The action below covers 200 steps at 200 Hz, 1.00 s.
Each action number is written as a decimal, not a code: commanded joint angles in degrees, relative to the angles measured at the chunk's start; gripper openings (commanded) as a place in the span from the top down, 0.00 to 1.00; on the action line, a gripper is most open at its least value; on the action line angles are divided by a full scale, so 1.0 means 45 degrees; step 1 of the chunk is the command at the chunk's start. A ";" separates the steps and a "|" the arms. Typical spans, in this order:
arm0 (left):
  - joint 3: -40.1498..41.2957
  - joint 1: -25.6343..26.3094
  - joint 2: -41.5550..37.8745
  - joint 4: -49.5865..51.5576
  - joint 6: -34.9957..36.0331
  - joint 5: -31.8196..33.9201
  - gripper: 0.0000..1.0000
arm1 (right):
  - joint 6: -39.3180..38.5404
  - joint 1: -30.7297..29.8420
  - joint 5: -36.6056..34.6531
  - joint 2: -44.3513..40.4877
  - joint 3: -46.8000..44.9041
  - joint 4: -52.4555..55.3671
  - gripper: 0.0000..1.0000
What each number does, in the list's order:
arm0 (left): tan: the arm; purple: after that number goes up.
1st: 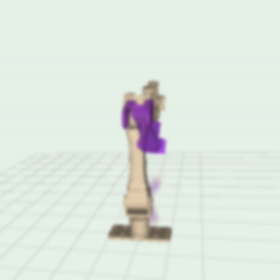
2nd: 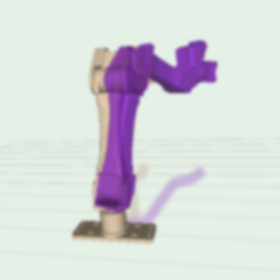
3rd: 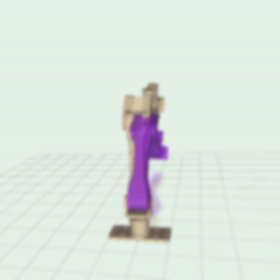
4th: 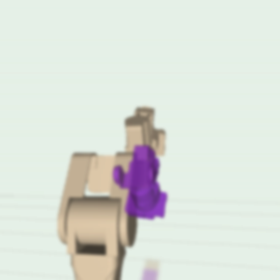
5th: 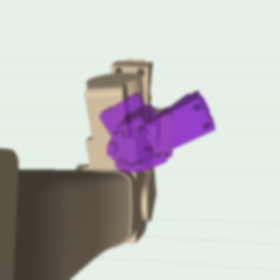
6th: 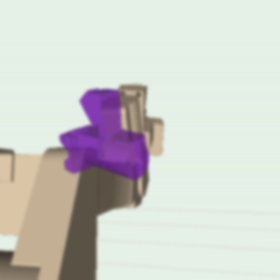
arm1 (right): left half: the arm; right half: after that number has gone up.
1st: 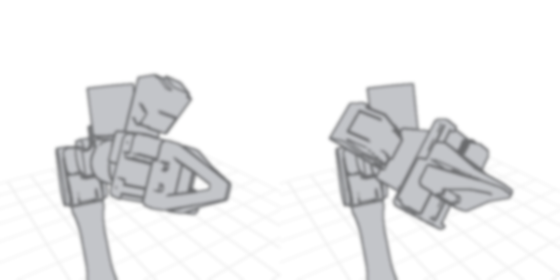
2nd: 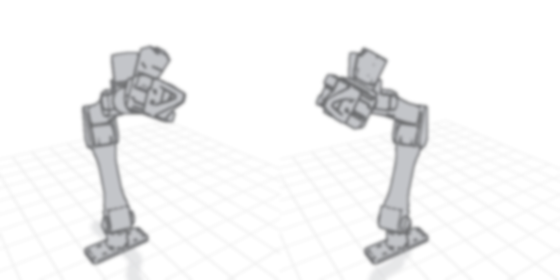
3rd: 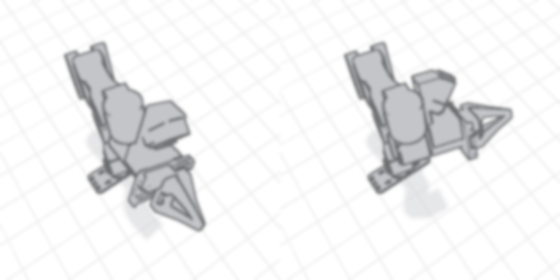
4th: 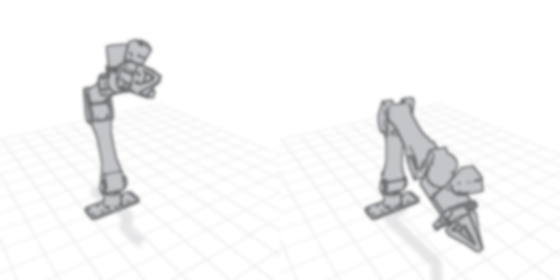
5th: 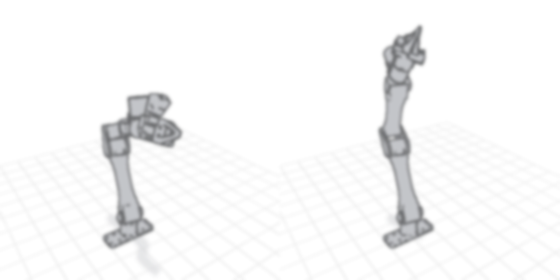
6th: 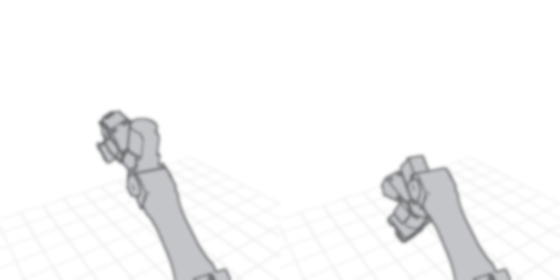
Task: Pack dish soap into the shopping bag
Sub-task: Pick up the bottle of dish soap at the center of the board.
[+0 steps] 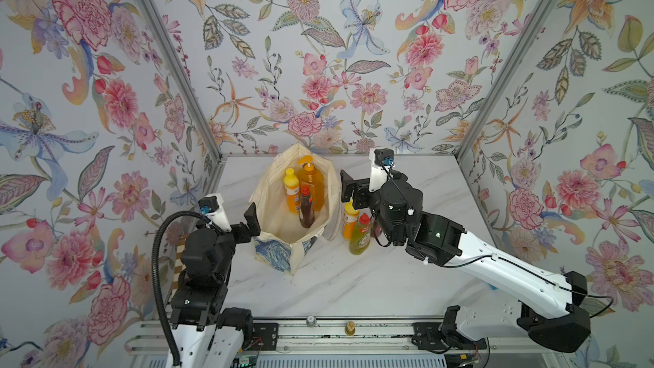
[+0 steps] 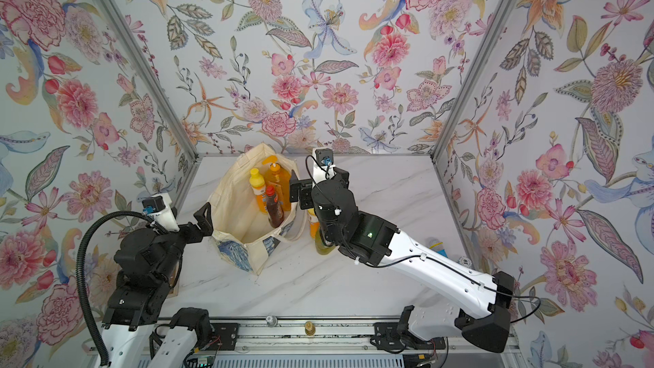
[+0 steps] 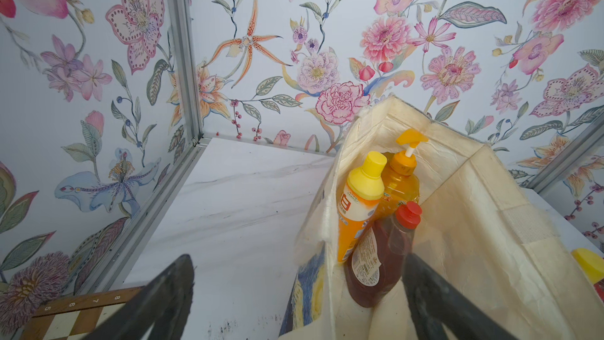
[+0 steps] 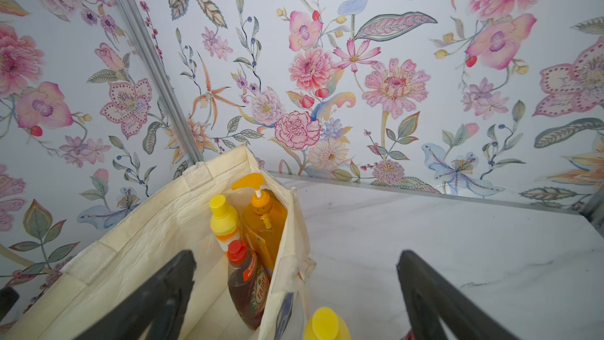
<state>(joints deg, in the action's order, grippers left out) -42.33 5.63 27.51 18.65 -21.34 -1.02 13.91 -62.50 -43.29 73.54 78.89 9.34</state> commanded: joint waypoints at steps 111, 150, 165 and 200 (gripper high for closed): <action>-0.1073 0.0061 0.0316 -0.3884 -0.0956 -0.2421 0.00 | 0.1673 0.1314 -0.0764 -0.1895 -0.1497 0.2557 0.01; -0.1361 0.0058 0.0940 -0.4992 -0.2360 -0.3066 0.01 | 0.2116 0.1879 -0.0211 -0.2581 -0.2106 0.2868 0.01; -0.1308 0.0062 0.1228 -0.5700 -0.2854 -0.3789 0.01 | 0.2229 0.2020 0.0022 -0.2614 -0.2113 0.3157 0.01; -0.0943 0.0209 0.1976 -0.7721 -0.3846 -0.5398 0.01 | 0.2333 0.2222 0.0191 -0.2307 -0.1876 0.3861 0.01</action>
<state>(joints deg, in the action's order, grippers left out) -46.92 5.67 34.96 -6.81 -33.65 -18.68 23.00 -53.12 -43.44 62.41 70.04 23.14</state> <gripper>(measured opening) 0.995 0.987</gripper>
